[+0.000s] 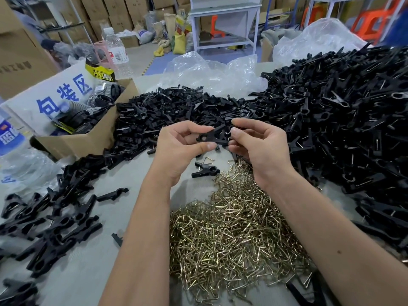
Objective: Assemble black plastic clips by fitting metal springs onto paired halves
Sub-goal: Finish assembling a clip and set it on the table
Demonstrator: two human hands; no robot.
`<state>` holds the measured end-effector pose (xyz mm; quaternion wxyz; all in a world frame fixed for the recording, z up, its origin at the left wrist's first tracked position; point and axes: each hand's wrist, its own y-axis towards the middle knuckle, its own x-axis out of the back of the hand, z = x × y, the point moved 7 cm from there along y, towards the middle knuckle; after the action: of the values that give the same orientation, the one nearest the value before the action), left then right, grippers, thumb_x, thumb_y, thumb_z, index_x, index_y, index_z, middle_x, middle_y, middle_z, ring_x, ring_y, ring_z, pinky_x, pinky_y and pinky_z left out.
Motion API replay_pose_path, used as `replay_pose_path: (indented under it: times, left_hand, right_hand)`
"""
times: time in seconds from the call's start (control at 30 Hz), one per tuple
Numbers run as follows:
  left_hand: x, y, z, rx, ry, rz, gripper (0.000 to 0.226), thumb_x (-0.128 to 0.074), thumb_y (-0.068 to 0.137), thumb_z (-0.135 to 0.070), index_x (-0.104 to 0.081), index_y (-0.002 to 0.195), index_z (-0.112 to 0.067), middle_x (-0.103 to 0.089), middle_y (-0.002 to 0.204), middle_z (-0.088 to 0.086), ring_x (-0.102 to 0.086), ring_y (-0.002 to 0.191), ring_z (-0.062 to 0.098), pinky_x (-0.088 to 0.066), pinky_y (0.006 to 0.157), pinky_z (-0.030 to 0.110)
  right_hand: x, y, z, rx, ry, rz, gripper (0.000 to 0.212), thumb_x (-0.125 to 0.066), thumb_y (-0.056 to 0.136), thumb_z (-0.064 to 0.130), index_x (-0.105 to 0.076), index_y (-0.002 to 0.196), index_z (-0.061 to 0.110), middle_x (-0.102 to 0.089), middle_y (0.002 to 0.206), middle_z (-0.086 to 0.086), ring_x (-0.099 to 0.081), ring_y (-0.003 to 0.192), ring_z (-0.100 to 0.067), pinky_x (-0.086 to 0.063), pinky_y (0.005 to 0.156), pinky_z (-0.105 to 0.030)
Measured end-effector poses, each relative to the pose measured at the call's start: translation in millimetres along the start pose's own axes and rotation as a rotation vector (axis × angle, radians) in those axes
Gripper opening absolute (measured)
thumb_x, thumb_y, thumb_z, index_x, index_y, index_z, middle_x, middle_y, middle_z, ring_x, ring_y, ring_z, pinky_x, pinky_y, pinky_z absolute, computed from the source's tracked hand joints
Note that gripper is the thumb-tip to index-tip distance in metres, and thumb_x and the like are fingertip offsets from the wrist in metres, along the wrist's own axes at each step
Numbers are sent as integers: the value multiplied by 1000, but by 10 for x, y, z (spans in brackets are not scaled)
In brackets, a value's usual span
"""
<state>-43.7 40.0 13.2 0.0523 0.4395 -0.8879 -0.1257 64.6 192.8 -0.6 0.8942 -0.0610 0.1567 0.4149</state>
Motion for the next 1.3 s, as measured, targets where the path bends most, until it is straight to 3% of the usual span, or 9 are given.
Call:
replay_pose_path:
  times: [0.13,0.33,0.53,0.67,0.8,0.93,1.07,1.17,1.3]
  left_hand:
    - [11,4,6,-9,-21,6,34,-87,66,6,-82,86,-20,-80,95,12,-77,89,26,-62,84,44]
    - [-36,7,19,9,5,13,31,-90,62,-3,-82,86,-21,-77,93,21,-70,87,36,-52,82,56]
    - [-38,12,51,33,-4,18,31,-91,61,-4,-82,86,-21,-76,87,17,-67,81,32,-49,75,53]
    - [-45,14,48,34,-10,28,34,-95,56,-17,-82,88,-21,-76,89,19,-64,82,33,-47,74,51]
    - [-45,15,42,27,4,22,36,-96,55,-19,-83,88,-22,-72,97,32,-63,84,35,-50,73,48]
    - [-70,10,33,17,-4,57,34,-95,58,-10,-82,89,-19,-77,88,16,-70,81,22,-56,67,29]
    - [-75,7,24,6,16,34,35,-95,58,-14,-82,90,-17,-72,90,28,-65,82,27,-54,70,37]
    - [-101,9,30,0,31,26,36,-92,58,-13,-81,92,-13,-74,84,13,-65,78,21,-54,67,30]
    - [-93,1,22,-7,7,29,35,-92,59,-9,-80,92,-11,-76,82,8,-69,75,16,-55,65,25]
  right_hand:
    - [-5,5,-29,-17,-95,12,7,-80,87,4,-81,86,11,-73,74,-6,-65,65,-13,-53,58,-22]
    - [-20,-3,-69,-55,-73,15,5,-83,83,4,-79,84,7,-76,76,-11,-68,62,-16,-56,61,-27]
    - [3,9,-85,-70,-33,3,6,-83,83,6,-78,85,5,-77,77,-11,-67,60,-16,-52,57,-25]
    - [-8,12,-87,-64,-82,26,5,-84,83,9,-79,83,9,-77,76,-9,-66,58,-12,-50,56,-23]
    - [1,24,-76,-65,-69,44,7,-86,81,9,-79,81,9,-77,76,-10,-63,57,-11,-48,52,-21]
    - [-2,23,-83,-67,-90,41,14,-89,77,12,-76,79,10,-76,76,-11,-63,57,-14,-49,53,-23]
    - [6,-2,-112,-95,-33,-29,17,-90,76,11,-74,77,8,-74,72,-10,-62,54,-13,-50,52,-22]
    - [3,-34,-130,-92,35,-93,18,-89,78,8,-72,74,7,-73,68,-9,-60,50,-12,-49,49,-20]
    - [-21,-54,-119,-102,0,-62,17,-89,79,11,-72,77,7,-75,72,-10,-64,55,-14,-50,50,-22]
